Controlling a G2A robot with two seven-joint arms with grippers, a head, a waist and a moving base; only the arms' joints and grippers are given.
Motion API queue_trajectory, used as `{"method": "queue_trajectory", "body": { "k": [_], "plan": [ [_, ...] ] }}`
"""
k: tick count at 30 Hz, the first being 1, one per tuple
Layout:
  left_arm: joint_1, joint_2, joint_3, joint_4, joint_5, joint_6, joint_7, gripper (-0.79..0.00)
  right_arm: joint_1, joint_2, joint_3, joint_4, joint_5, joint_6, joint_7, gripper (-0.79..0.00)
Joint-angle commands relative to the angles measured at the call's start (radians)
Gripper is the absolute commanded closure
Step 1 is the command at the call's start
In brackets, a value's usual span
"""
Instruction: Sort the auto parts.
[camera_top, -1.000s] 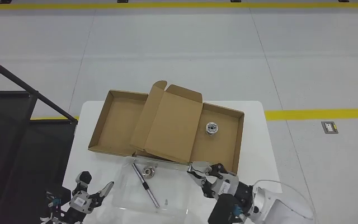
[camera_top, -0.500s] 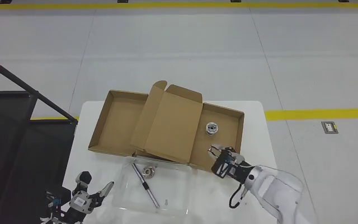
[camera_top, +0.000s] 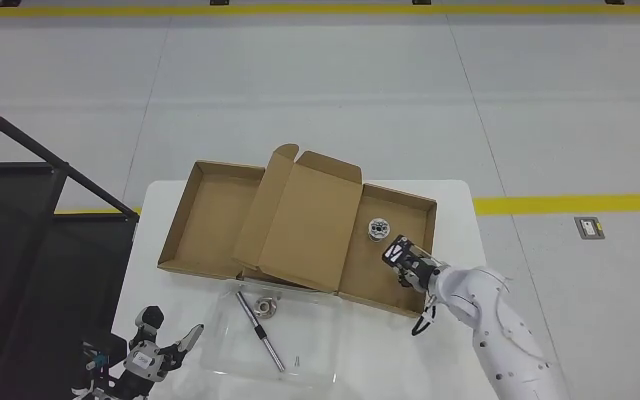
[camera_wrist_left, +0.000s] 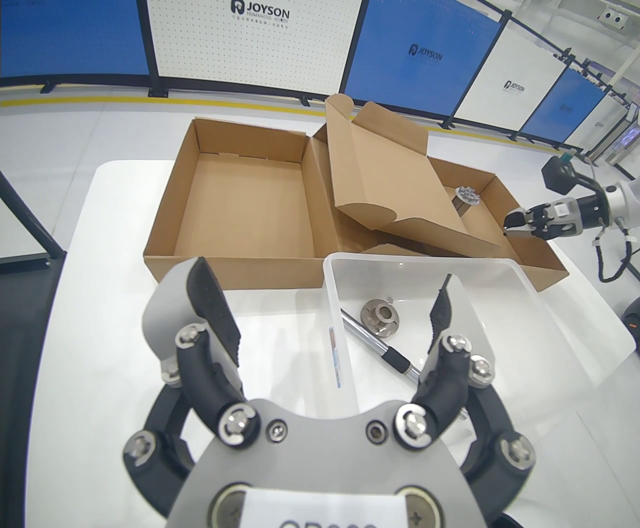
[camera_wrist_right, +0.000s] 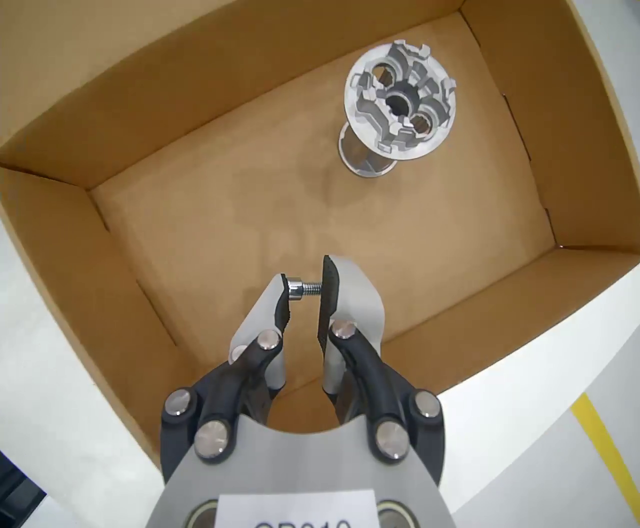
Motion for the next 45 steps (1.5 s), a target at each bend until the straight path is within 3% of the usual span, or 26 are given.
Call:
{"method": "queue_trajectory", "body": {
  "k": [1,3,6,11,16,23,27,31,37,45],
  "plan": [
    [0.0,0.0,0.0,0.0,0.0,0.0,0.0,-0.785,0.028,-0.002,-0.011,0.042,-0.001,0.014,-0.001,0.0],
    [0.0,0.0,0.0,0.0,0.0,0.0,0.0,-0.785,0.05,-0.005,-0.023,0.072,0.0,0.025,0.009,-0.231],
    [0.0,0.0,0.0,0.0,0.0,0.0,0.0,-0.785,0.066,-0.009,-0.045,0.094,0.007,0.042,0.014,-0.342],
    [0.0,0.0,0.0,0.0,0.0,0.0,0.0,-0.785,0.083,-0.011,-0.059,0.11,0.011,0.053,0.018,-0.363],
    [0.0,0.0,0.0,0.0,0.0,0.0,0.0,-0.785,0.046,-0.003,-0.056,0.012,-0.005,0.047,0.016,-0.372],
    [0.0,0.0,0.0,0.0,0.0,0.0,0.0,-0.785,-0.12,0.026,-0.014,-0.352,-0.066,-0.02,-0.002,-0.44],
    [0.0,0.0,0.0,0.0,0.0,0.0,0.0,-0.785,-0.211,0.036,-0.054,-0.559,-0.139,-0.081,0.01,-0.499],
    [0.0,0.0,0.0,0.0,0.0,0.0,0.0,-0.785,-0.234,0.035,-0.159,-0.666,-0.212,-0.147,0.055,-0.643],
    [0.0,0.0,0.0,0.0,0.0,0.0,0.0,-0.785,-0.163,0.01,-0.378,-0.637,-0.262,-0.227,0.092,-0.665],
    [0.0,0.0,0.0,0.0,0.0,0.0,0.0,-0.785,-0.036,-0.043,-0.584,-0.485,-0.244,-0.261,0.122,-0.576]
  ]
}}
